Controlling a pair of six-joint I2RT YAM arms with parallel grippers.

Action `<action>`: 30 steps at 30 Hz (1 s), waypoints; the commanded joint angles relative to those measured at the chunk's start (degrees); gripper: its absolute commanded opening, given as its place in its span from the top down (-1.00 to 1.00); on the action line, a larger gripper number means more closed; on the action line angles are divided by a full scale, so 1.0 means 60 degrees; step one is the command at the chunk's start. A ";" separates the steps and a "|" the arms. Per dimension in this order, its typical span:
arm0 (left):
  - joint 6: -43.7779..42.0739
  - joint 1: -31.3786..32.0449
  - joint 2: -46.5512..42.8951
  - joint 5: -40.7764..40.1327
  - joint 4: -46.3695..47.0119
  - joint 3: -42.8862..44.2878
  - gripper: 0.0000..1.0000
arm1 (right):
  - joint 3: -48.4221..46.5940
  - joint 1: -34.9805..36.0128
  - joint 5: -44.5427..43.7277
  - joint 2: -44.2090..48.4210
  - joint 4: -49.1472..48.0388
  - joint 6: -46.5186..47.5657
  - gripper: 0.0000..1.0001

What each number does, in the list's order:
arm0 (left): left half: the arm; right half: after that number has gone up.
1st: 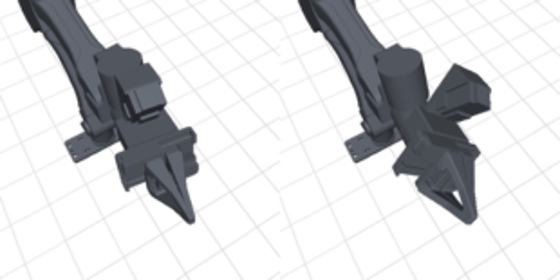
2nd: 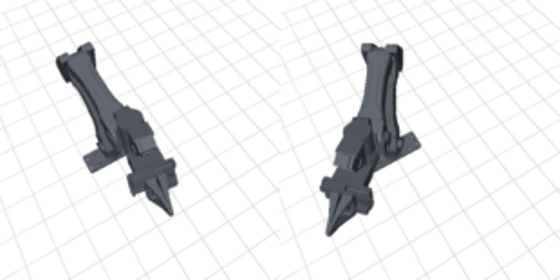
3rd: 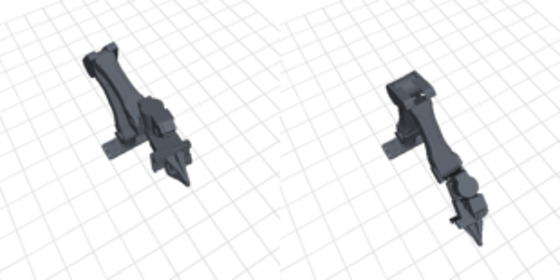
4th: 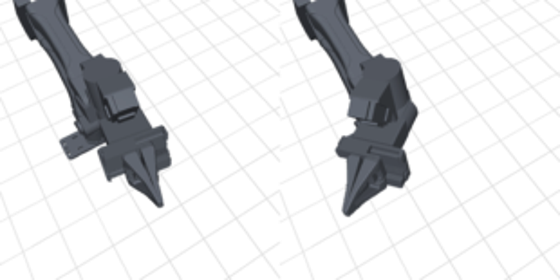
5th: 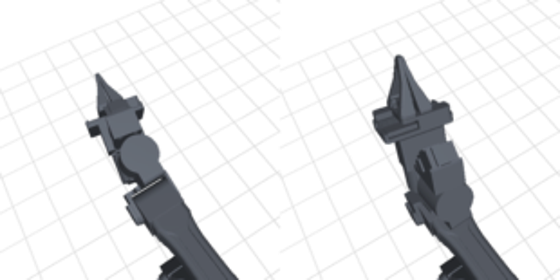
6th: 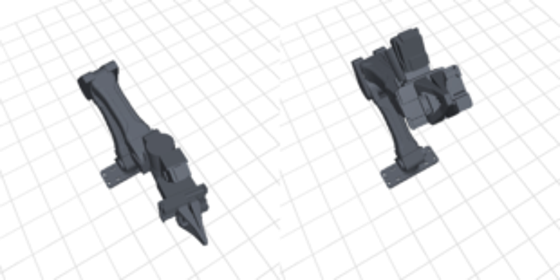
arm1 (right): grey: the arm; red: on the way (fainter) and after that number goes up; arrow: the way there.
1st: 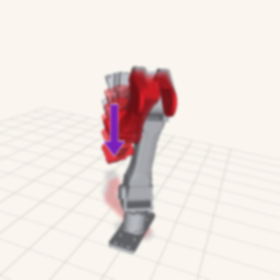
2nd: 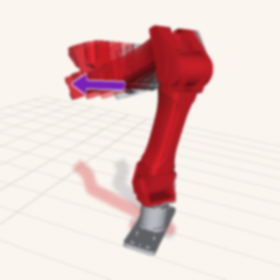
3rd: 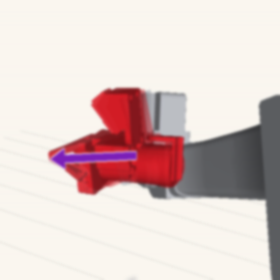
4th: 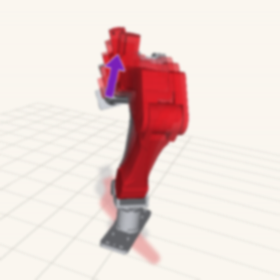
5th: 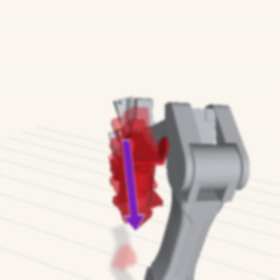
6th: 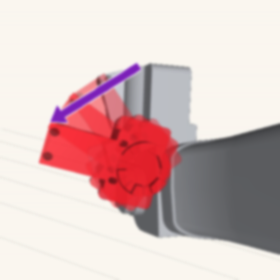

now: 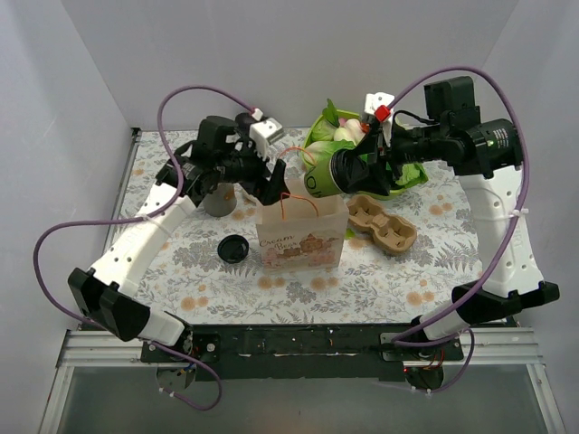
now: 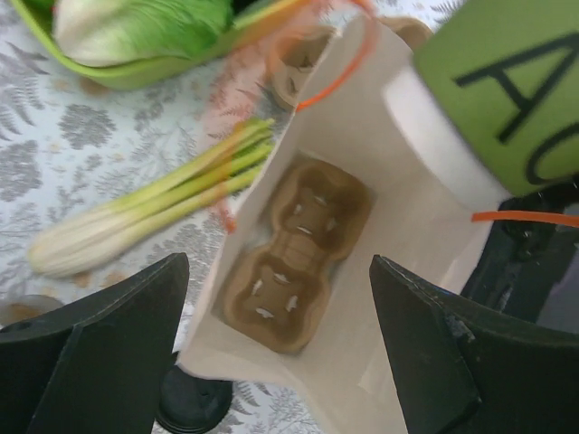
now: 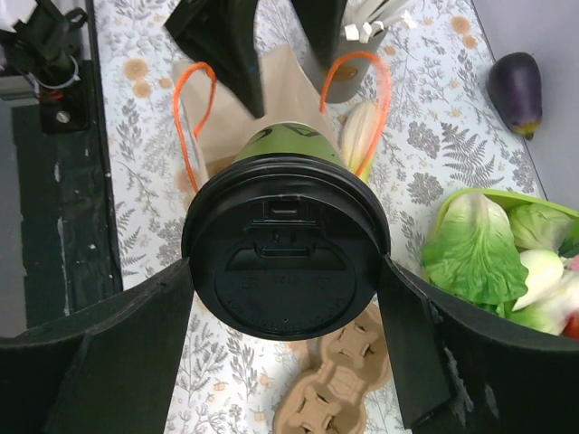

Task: Pack the takeout coffee

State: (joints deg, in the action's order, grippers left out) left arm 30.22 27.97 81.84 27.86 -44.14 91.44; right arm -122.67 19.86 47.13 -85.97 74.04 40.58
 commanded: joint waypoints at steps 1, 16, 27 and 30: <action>0.0150 0.0904 -0.0588 -0.0321 0.0179 -0.0342 -0.61 | -0.0501 0.0235 -0.1204 -0.0026 0.0141 0.0196 0.97; -0.0114 0.1242 -0.0633 -0.2062 0.0192 0.0975 -0.62 | 0.0641 0.0747 -0.1659 0.0926 0.0170 0.0283 0.97; -0.0334 0.0833 -0.0793 -0.5345 0.1204 0.0686 -0.60 | -0.0427 0.1934 -0.3168 -0.0933 0.0170 0.0371 0.97; -0.0451 0.0643 -0.1101 -0.5522 0.1628 0.0027 -0.59 | -0.0590 0.2168 -0.3372 -0.1359 0.0184 0.0488 0.97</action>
State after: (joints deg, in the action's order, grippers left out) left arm 28.69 33.50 78.98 -0.01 -37.65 95.33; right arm -122.61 31.38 29.69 -92.64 75.59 42.33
